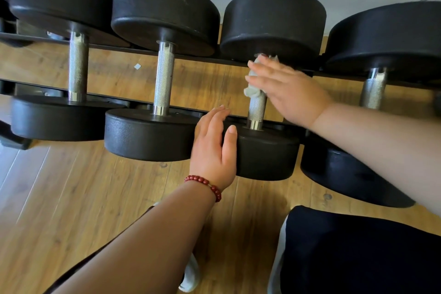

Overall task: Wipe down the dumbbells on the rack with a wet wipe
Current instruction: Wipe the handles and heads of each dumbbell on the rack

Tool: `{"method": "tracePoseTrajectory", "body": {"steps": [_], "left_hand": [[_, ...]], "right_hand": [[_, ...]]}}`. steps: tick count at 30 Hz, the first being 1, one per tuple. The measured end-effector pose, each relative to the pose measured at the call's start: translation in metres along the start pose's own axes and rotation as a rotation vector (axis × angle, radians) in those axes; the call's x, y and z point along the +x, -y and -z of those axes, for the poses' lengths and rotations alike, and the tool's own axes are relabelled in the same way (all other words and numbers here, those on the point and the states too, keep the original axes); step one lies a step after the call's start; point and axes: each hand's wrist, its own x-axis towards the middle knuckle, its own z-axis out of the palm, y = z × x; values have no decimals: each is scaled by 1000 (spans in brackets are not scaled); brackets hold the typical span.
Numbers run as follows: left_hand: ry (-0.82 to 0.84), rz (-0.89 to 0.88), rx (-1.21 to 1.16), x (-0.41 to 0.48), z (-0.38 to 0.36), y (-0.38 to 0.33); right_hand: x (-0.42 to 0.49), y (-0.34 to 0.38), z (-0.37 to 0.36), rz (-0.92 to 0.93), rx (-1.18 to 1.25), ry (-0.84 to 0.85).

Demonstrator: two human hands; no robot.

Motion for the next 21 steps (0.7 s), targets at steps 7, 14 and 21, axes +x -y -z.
{"method": "tracePoseTrajectory", "body": {"steps": [7,14,21], "left_hand": [[0,6,-1,0,1,-2],[51,16,28,0,5,-6],[56,136,-112,7,10,-23]], "right_hand": [[3,-2,5,-20,11,20],[-3,49,6,-406,392,28],[6,63,11,-826,546,-367]]}}
